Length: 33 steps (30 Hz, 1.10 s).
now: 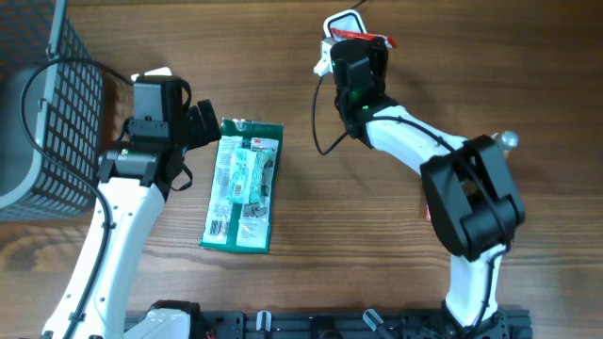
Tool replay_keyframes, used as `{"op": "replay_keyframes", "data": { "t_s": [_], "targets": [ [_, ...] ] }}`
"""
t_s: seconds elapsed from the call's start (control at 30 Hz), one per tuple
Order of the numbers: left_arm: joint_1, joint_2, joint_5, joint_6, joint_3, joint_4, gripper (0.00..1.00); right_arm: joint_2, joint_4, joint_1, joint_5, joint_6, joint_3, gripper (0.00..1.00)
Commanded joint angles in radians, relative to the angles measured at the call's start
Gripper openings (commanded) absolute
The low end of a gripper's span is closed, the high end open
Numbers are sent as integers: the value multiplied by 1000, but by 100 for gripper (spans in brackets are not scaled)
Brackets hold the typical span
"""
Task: Scan the item barcode
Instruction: 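Raise the red sachet up to the white scanner with the right gripper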
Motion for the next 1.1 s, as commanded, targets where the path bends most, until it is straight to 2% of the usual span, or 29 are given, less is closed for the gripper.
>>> {"op": "replay_keyframes", "data": {
  "t_s": [0.0, 0.33, 0.73, 0.97, 1.07],
  "targets": [
    [4, -3, -6, -16, 11, 3, 100, 27, 74, -30, 23, -9, 9, 4],
    [4, -3, -6, -16, 11, 3, 100, 72, 105, -50, 1, 43, 9, 4],
    [4, -3, -6, -16, 11, 3, 100, 89, 45, -24, -19, 39, 9, 4],
    [4, -3, -6, -16, 11, 3, 100, 89, -188, -2, -53, 14, 9, 4],
    [4, -3, -6, -16, 11, 3, 100, 89, -212, -2, -53, 17, 9, 4]
  ]
}}
